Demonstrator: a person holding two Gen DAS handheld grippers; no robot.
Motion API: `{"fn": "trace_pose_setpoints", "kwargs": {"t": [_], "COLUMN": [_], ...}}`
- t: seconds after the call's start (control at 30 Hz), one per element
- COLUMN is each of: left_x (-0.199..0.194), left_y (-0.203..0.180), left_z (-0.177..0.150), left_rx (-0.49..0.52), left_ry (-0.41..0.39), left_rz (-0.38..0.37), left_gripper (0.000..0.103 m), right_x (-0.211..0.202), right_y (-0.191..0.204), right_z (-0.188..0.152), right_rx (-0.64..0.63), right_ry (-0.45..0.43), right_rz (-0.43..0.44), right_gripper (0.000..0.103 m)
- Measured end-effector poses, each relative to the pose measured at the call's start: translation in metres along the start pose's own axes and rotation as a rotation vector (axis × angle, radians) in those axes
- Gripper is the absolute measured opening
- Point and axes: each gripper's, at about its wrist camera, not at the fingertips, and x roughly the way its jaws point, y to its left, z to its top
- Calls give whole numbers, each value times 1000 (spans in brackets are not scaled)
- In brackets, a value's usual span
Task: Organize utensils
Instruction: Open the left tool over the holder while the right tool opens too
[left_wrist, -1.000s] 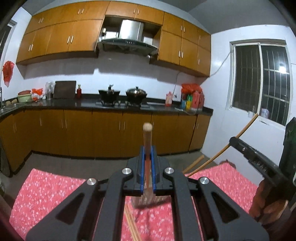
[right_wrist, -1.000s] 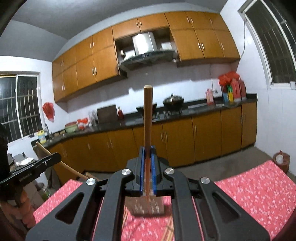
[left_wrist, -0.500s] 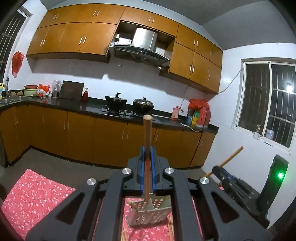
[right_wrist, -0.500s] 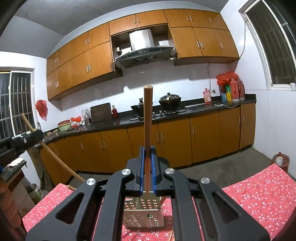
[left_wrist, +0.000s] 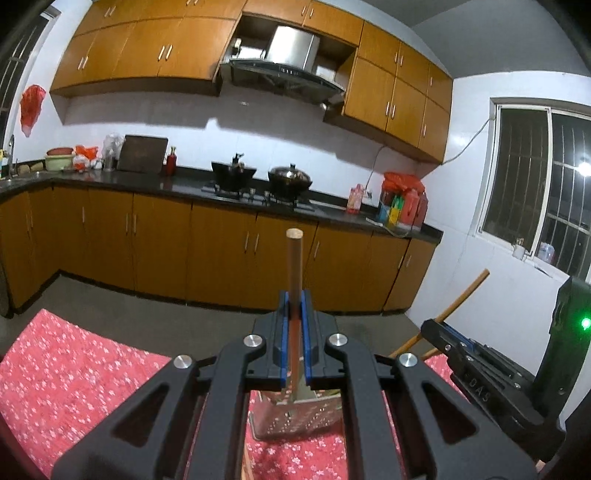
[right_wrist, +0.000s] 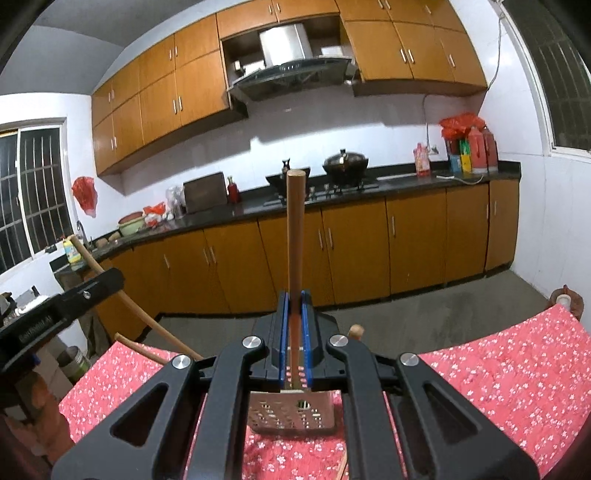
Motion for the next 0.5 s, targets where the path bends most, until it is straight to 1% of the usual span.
{"fn": "trace_pose_setpoints", "kwargs": {"t": [0.13, 0.2, 0.23, 0.3, 0.43, 0.5], "left_x": [12, 13, 11, 8, -4, -15], "left_y": [1, 2, 3, 5, 8, 11], "left_z": [-9, -12, -13, -13, -8, -7], "left_rx": [0, -5, -5, -10, -22, -31], "left_ry": [50, 61, 61, 56, 40, 25], "left_rz": [3, 2, 7, 6, 6, 2], "left_gripper": [9, 17, 19, 22, 22, 22], "right_x": [4, 2, 1, -5, -25, -38], "right_y": [1, -1, -1, -2, -3, -5], "right_z": [-5, -5, -5, -4, 0, 2], "right_rx": [3, 5, 7, 11, 13, 15], "right_ry": [34, 38, 38, 26, -13, -37], "right_rz": [1, -3, -3, -5, 0, -2], "right_gripper": [8, 9, 14, 27, 27, 27]}}
